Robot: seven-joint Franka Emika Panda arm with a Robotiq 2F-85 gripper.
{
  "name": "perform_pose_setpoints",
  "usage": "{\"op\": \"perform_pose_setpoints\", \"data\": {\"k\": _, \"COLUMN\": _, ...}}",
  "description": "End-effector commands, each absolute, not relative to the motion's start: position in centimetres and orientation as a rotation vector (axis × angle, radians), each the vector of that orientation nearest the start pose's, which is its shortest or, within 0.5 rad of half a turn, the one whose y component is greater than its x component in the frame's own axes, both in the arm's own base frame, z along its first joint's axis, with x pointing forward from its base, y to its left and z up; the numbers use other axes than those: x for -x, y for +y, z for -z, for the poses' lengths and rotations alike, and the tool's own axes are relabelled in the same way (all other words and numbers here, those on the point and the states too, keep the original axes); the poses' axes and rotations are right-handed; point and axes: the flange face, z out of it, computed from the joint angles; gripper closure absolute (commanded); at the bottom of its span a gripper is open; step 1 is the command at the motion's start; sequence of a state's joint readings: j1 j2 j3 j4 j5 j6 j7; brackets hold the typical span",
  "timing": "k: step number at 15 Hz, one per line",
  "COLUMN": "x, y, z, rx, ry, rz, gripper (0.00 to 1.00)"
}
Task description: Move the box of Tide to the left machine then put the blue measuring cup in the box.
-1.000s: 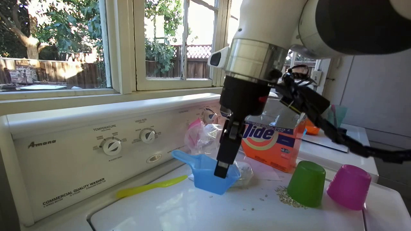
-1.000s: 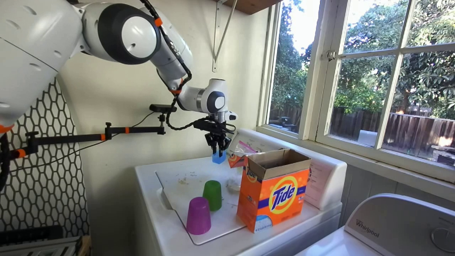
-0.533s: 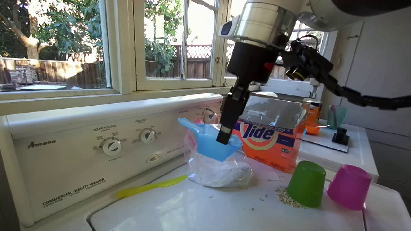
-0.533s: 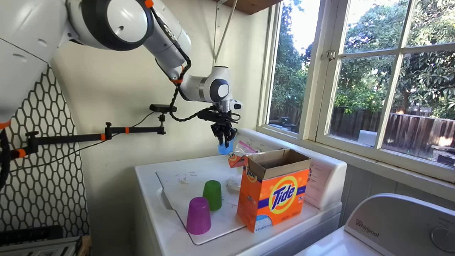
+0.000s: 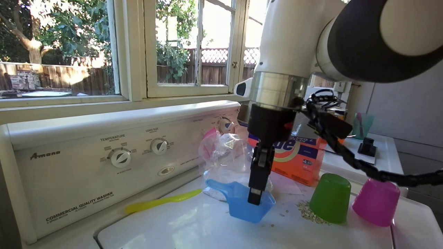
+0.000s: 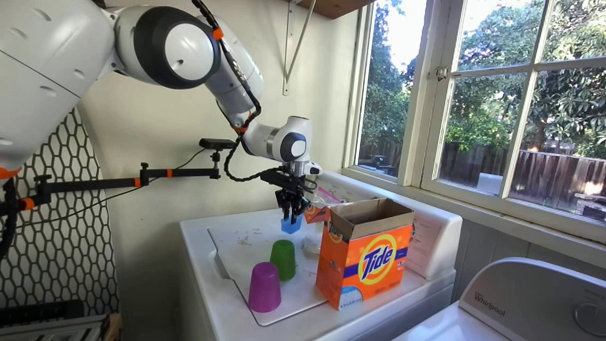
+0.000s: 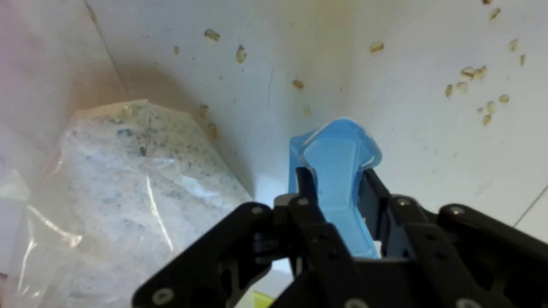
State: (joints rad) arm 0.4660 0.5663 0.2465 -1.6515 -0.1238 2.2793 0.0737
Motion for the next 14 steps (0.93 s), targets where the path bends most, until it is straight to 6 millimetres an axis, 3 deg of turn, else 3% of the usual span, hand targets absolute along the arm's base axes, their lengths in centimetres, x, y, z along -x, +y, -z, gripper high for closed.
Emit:
{"op": "perform_pose_setpoints", "data": {"k": 1, "x": -54.0, "y": 43.0, "z": -27.4, "rx": 2.881, "ry": -1.037, "rz": -0.001, "gripper": 0.62}}
{"op": "perform_pose_setpoints", "data": {"k": 2, "x": -54.0, "y": 42.9, "z": -27.0, "rx": 2.881, "ry": -1.046, "rz": -0.014, "gripper": 0.44}}
{"op": "perform_pose_setpoints", "data": {"k": 8, "x": -54.5, "y": 42.2, "z": -26.9, "rx": 2.888, "ry": -1.037, "rz": -0.015, "gripper": 0.01}}
{"op": "perform_pose_setpoints", "data": {"k": 14, "x": -55.3, "y": 41.1, "z": -27.1, "rx": 2.913, "ry": -0.98, "rz": -0.001, "gripper": 0.0}}
